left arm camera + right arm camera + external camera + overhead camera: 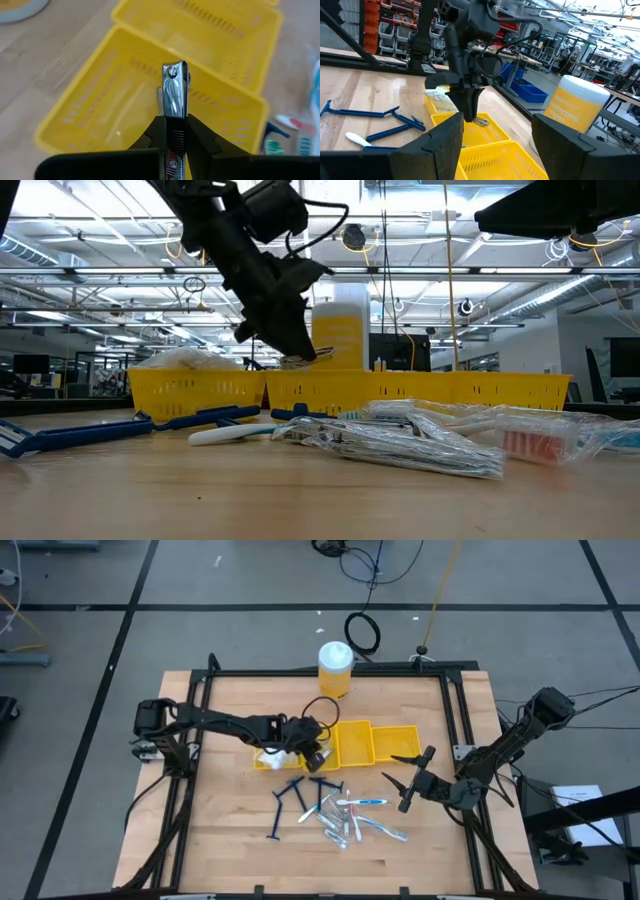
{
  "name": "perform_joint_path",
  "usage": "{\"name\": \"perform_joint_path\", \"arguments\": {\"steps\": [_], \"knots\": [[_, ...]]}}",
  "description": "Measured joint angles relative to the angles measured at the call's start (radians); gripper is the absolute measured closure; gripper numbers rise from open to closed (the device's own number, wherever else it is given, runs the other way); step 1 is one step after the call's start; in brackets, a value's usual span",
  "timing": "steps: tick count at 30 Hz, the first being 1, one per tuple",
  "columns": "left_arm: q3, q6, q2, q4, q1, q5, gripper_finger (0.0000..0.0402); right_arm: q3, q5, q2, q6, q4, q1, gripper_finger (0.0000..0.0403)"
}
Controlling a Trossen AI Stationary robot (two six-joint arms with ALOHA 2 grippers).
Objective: Pick & Place Travel size toiletries
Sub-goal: Put the silver nail cutter into the middle left yellow bin
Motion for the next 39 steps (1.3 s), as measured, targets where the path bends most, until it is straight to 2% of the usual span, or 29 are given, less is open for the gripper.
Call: {"name": "perform_joint_path", "arguments": {"steps": [10,18,27,31,39], "knots": [[-0.071,-0.071,0.0,0.101,0.011,-0.024,0.0379,0.0,0.0,0.0,0.0,0.0,0.0,0.0181],[-0.072,-0.081,0.0,0.101,0.011,-0.025,0.0328,0.0,0.0,0.0,0.0,0.0,0.0,0.0181],[-0.072,-0.103,0.0,0.101,0.01,-0.033,0.0323,0.0,0.0,0.0,0.0,0.0,0.0,0.0181],[-0.072,-0.116,0.0,0.1,0.01,-0.034,0.0303,0.0,0.0,0.0,0.0,0.0,0.0,0.0181],[-0.072,-0.075,0.001,0.1,0.012,-0.042,0.0235,0.0,0.0,0.0,0.0,0.0,0.0,0.0181]]}}
